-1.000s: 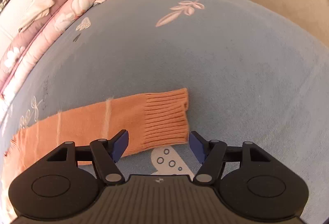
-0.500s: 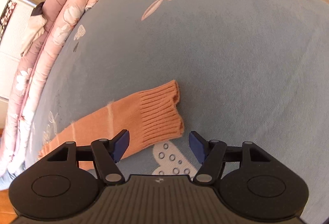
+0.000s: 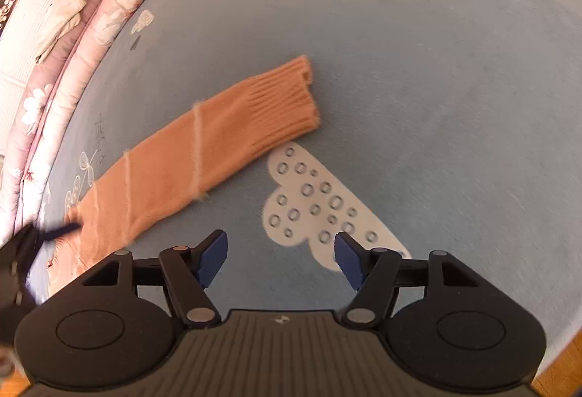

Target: Fold clothes

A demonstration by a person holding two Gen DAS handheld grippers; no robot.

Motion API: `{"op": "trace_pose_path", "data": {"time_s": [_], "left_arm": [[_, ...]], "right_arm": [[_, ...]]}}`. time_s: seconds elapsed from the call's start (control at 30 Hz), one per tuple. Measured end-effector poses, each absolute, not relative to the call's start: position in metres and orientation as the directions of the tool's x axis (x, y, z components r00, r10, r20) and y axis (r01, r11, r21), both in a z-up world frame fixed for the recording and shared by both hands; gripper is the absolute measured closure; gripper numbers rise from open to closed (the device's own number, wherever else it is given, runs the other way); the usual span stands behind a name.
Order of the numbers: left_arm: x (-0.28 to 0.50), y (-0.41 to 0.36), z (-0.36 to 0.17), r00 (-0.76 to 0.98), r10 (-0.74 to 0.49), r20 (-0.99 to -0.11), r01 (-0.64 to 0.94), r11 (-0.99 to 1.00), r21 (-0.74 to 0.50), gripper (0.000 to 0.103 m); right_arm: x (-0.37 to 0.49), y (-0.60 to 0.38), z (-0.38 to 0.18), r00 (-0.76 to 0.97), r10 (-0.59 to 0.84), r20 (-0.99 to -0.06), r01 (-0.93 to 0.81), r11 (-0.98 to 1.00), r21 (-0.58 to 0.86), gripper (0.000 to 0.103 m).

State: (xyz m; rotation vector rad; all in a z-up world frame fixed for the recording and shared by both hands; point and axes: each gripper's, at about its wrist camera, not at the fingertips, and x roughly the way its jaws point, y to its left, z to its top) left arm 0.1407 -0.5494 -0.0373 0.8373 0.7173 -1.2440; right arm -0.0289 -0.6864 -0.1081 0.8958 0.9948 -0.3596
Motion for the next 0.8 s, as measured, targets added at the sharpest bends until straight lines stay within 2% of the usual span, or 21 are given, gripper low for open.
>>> {"op": "trace_pose_path", "data": {"time_s": [0.07, 0.13, 0.17, 0.23, 0.33, 0.5, 0.53, 0.57, 0.8], "left_arm": [[0.133, -0.581, -0.047, 0.221, -0.531, -0.818, 0.968, 0.016, 0.251, 0.037], [0.117, -0.599, -0.053, 0.207, -0.530, -0.822, 0.951, -0.087, 0.296, 0.045], [0.111, -0.605, -0.059, 0.206, -0.535, -0.820, 0.940, -0.125, 0.318, 0.053], [0.101, -0.617, -0.070, 0.203, -0.544, -0.814, 0.911, -0.200, 0.360, 0.057], [0.090, -0.629, -0.085, 0.205, -0.516, -0.831, 0.885, -0.265, 0.383, 0.069], [0.092, -0.639, -0.092, 0.194, -0.486, -0.852, 0.896, -0.266, 0.356, 0.076], [0.094, -0.641, -0.091, 0.191, -0.483, -0.854, 0.903, -0.255, 0.346, 0.091], [0.098, -0.645, -0.093, 0.186, -0.467, -0.864, 0.918, -0.230, 0.322, 0.097], [0.124, -0.636, -0.080, 0.122, -0.486, -0.865, 0.981, -0.072, 0.179, 0.099]], "right_arm": [[-0.040, -0.688, -0.107, 0.533, 0.121, -0.837, 0.643, 0.585, 0.494, 0.028], [-0.051, -0.688, -0.107, 0.534, 0.114, -0.837, 0.655, 0.571, 0.496, 0.028], [-0.054, -0.689, -0.107, 0.535, 0.110, -0.838, 0.660, 0.565, 0.495, 0.028], [-0.058, -0.690, -0.108, 0.542, 0.107, -0.833, 0.663, 0.555, 0.502, 0.028], [-0.061, -0.693, -0.109, 0.551, 0.105, -0.828, 0.669, 0.537, 0.513, 0.028], [-0.058, -0.697, -0.105, 0.567, 0.089, -0.819, 0.661, 0.544, 0.516, 0.028], [-0.057, -0.698, -0.104, 0.574, 0.086, -0.815, 0.656, 0.547, 0.520, 0.028], [-0.056, -0.698, -0.103, 0.579, 0.084, -0.811, 0.651, 0.551, 0.522, 0.028], [-0.040, -0.713, -0.102, 0.625, 0.068, -0.778, 0.631, 0.543, 0.554, 0.028]]}}
